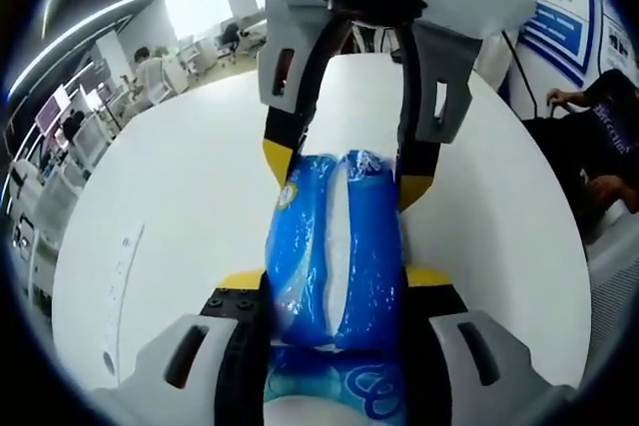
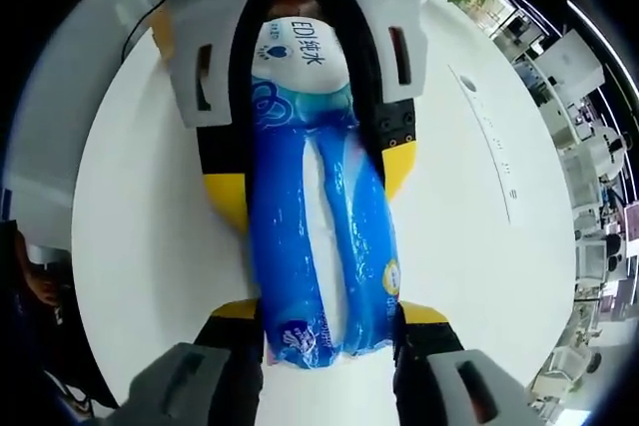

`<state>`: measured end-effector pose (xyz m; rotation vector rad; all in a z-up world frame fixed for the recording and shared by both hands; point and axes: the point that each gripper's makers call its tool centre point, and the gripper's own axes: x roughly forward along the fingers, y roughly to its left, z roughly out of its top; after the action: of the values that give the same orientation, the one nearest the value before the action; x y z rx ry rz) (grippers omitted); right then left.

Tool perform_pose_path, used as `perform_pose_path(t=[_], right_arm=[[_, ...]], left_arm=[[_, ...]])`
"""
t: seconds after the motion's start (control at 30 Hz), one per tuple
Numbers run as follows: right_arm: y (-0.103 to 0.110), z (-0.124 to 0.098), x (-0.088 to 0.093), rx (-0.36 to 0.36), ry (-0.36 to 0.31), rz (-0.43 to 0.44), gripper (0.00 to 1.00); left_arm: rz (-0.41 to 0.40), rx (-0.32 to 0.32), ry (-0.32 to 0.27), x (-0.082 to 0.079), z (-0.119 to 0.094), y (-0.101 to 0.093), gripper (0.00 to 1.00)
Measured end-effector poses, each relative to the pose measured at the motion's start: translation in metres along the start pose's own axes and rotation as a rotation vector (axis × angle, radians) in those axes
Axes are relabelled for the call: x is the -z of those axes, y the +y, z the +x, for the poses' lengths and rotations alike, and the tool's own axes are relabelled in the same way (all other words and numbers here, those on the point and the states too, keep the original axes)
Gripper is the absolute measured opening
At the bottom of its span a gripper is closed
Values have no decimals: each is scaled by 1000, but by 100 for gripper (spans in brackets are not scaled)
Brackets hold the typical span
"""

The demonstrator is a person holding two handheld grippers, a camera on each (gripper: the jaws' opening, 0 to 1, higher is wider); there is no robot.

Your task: Operate the shoe box by opening the lid, removing the specified soft item, and placing it in the target area until the item is outside and the box remains undamaged.

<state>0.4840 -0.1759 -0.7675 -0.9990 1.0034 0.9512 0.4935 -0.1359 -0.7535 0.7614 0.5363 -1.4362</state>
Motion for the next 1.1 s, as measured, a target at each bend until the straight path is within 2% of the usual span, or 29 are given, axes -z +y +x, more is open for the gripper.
perform_pose_path(t=[0.47,0.57,0.8,0.87,1.1], right_arm=[[3,-14,-2,33,-6,53,52],[4,-16,-4,40,-9,61,52],[6,-23,-12,66,-38,99,51],[7,-25,-13,71,-42,107,51],[11,-40,-34,117,-126,222,51]], left_arm=[[3,-20,-5,-3,-19,3,43],[27,-24,6,-1,-23,2,42],[25,-36,2,1,-37,2,41],[46,-48,0,1,-42,4,41],[46,-57,-25,0,-64,7,46]])
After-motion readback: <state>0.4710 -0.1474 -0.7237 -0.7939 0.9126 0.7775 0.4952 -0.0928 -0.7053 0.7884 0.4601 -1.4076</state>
